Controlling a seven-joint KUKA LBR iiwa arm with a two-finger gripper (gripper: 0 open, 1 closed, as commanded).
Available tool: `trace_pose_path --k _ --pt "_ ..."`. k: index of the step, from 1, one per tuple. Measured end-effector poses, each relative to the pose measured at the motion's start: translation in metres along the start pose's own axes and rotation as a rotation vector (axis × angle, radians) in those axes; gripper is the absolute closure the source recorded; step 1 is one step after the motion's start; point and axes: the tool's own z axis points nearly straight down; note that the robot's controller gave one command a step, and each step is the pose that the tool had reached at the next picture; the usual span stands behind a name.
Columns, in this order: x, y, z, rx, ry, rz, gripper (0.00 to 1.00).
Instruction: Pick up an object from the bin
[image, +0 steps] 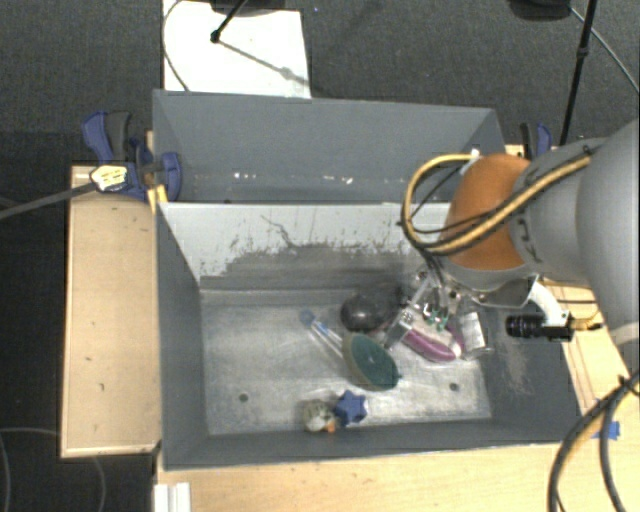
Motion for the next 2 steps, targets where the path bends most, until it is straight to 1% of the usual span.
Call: trace_pose_path --k 1,2 --pt "-0.002 0.025 -0.007 -0.003 -0.005 -0.233 0.00" --pt "0.039 0.070 0.003 -0.003 -0.004 -0.180 0.00"
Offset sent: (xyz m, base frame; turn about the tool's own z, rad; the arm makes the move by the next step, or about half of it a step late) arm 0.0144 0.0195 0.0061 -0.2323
